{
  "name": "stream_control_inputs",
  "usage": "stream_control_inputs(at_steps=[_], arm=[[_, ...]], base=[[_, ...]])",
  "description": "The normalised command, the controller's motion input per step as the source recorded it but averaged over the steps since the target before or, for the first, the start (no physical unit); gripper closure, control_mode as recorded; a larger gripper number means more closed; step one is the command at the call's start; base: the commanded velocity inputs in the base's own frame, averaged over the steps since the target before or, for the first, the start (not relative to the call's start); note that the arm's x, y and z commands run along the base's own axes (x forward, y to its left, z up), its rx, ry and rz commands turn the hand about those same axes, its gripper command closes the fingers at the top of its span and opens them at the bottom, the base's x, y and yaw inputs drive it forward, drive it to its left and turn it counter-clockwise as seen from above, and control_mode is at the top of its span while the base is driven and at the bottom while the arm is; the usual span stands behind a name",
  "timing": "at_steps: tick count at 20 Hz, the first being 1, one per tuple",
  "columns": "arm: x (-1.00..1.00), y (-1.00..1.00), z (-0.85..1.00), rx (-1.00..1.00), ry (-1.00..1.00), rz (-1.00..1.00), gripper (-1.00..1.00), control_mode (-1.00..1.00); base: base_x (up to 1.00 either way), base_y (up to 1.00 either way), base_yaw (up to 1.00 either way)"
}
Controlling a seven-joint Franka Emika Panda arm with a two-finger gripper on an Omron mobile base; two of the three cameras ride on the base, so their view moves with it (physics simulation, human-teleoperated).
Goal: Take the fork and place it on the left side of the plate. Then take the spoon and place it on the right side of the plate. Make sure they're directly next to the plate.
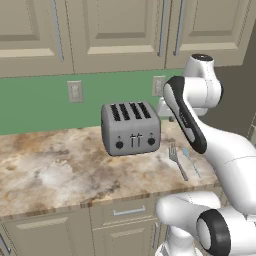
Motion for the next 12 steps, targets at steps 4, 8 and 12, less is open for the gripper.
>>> stream_control_inputs(at_steps=[4, 8, 12], arm=[[-0.26, 0.00, -0.01, 0.00, -0.01, 0.00, -1.00, -1.00], [-0.81, -0.02, -0.43, 0.00, -0.02, 0.00, -1.00, -1.00], [-0.58, -0.22, -0.88, 0.00, -0.09, -0.01, -1.00, -1.00]], base=[[0.00, 0.00, 0.00], [0.00, 0.00, 0.00], [0.00, 0.00, 0.00]])
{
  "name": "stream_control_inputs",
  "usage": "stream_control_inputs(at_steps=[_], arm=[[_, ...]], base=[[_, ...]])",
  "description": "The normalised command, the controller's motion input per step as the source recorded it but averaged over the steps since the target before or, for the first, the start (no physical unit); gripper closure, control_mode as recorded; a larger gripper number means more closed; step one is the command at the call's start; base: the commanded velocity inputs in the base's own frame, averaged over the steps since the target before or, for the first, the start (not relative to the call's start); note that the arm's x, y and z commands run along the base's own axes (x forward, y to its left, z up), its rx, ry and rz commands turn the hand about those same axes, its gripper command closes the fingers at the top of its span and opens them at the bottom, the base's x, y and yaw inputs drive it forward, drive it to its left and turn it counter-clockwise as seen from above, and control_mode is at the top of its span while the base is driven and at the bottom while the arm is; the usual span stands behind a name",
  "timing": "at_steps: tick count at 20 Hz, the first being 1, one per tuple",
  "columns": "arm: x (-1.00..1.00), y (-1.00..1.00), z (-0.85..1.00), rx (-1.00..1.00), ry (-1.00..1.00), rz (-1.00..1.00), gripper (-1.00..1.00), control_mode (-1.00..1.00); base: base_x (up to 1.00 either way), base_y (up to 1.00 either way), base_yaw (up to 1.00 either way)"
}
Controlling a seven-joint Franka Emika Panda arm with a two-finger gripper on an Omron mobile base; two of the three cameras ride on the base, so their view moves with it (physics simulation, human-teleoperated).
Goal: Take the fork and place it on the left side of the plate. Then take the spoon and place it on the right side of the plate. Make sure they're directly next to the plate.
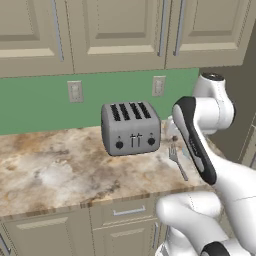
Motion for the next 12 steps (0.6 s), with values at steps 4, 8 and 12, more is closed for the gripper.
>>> stream_control_inputs(at_steps=[4, 8, 12], arm=[[-0.41, -0.19, -0.77, -0.03, -0.12, 0.00, -1.00, -1.00], [0.02, -0.08, -0.29, -0.04, 0.03, -0.04, -1.00, -1.00], [0.24, -0.12, -0.18, -0.06, 0.11, -0.02, -1.00, -1.00]], base=[[0.00, 0.00, 0.00], [0.00, 0.00, 0.00], [0.00, 0.00, 0.00]])
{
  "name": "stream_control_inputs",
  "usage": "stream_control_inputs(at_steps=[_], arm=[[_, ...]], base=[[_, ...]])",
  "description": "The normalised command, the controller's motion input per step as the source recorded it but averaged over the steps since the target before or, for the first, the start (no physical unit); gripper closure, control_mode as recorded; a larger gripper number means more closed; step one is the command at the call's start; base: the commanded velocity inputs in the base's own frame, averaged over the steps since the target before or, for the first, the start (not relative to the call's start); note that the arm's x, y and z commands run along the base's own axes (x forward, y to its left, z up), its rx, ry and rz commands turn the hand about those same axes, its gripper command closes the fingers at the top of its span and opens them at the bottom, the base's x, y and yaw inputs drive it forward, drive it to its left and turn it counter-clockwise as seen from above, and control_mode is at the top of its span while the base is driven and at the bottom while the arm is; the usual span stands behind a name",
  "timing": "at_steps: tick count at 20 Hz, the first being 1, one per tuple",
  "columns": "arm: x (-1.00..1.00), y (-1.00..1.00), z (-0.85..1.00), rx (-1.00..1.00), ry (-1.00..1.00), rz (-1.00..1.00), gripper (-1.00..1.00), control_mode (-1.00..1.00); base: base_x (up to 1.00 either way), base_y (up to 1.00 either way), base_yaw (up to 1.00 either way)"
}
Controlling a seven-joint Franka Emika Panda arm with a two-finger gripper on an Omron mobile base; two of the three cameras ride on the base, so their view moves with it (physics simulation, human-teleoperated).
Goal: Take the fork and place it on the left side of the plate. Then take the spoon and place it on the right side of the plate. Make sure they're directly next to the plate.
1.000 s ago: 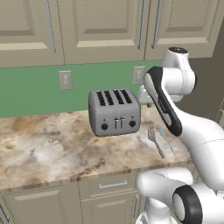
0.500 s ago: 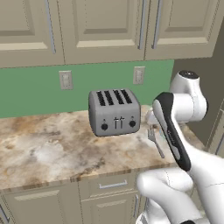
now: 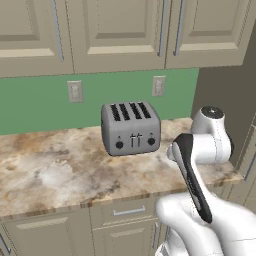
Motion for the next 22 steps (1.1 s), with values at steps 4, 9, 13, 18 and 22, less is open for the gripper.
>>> stream_control_inputs(at_steps=[4, 9, 13, 18, 22], arm=[[0.49, -0.27, -0.14, -0.04, 0.17, 0.00, -1.00, -1.00], [0.55, -0.25, -0.24, -0.01, 0.17, 0.00, -1.00, -1.00], [0.51, -0.20, -0.34, 0.00, 0.12, 0.00, -1.00, -1.00], [0.40, -0.17, -0.60, 0.01, 0.06, 0.02, -1.00, -1.00], [0.24, -0.08, -0.77, 0.04, 0.00, 0.02, -1.00, -1.00]], base=[[0.00, 0.00, 0.00], [0.00, 0.00, 0.00], [0.00, 0.00, 0.00], [0.00, 0.00, 0.00], [0.00, 0.00, 0.00]])
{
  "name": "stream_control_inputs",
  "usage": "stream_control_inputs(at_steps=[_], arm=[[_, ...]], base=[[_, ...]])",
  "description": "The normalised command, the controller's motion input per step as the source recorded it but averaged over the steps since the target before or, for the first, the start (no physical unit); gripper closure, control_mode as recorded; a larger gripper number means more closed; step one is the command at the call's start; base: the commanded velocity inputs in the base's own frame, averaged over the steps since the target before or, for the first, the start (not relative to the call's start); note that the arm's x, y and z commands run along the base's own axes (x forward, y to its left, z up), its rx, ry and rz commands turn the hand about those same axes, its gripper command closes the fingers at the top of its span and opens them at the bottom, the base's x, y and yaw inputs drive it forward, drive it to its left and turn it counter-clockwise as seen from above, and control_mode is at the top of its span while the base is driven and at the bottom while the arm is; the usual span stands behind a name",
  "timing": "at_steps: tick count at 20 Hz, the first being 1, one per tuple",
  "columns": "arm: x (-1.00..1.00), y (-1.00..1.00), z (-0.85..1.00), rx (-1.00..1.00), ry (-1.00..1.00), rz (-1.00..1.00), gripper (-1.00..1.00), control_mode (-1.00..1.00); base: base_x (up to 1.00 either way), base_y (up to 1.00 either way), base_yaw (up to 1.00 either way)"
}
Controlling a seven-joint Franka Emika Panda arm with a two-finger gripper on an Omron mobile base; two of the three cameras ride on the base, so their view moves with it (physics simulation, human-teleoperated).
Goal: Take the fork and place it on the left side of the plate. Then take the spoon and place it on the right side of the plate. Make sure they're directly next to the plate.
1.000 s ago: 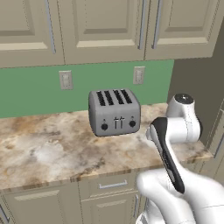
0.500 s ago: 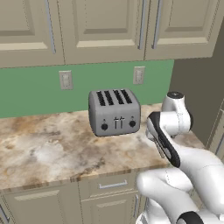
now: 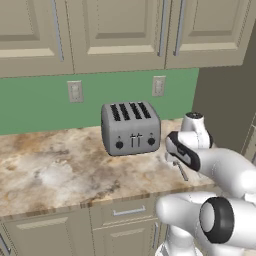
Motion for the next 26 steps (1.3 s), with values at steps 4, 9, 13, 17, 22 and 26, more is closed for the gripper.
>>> stream_control_inputs(at_steps=[4, 9, 13, 17, 22, 26], arm=[[0.19, -0.08, -0.51, 0.07, 0.00, 0.01, -1.00, -1.00], [0.16, -0.03, -0.24, 0.02, 0.00, 0.01, -1.00, -1.00], [0.14, -0.03, -0.18, 0.00, 0.00, 0.00, -1.00, -1.00], [0.11, 0.00, -0.28, 0.00, 0.00, 0.00, -1.00, -1.00], [0.12, 0.00, -0.28, 0.00, 0.00, 0.01, -1.00, -1.00], [0.06, 0.00, -0.26, 0.00, 0.00, 0.02, -1.00, -1.00]], base=[[0.00, 0.00, 0.00], [0.00, 0.00, 0.00], [0.00, 0.00, 0.00], [0.00, 0.00, 0.00], [0.00, 0.00, 0.00], [0.00, 0.00, 0.00]])
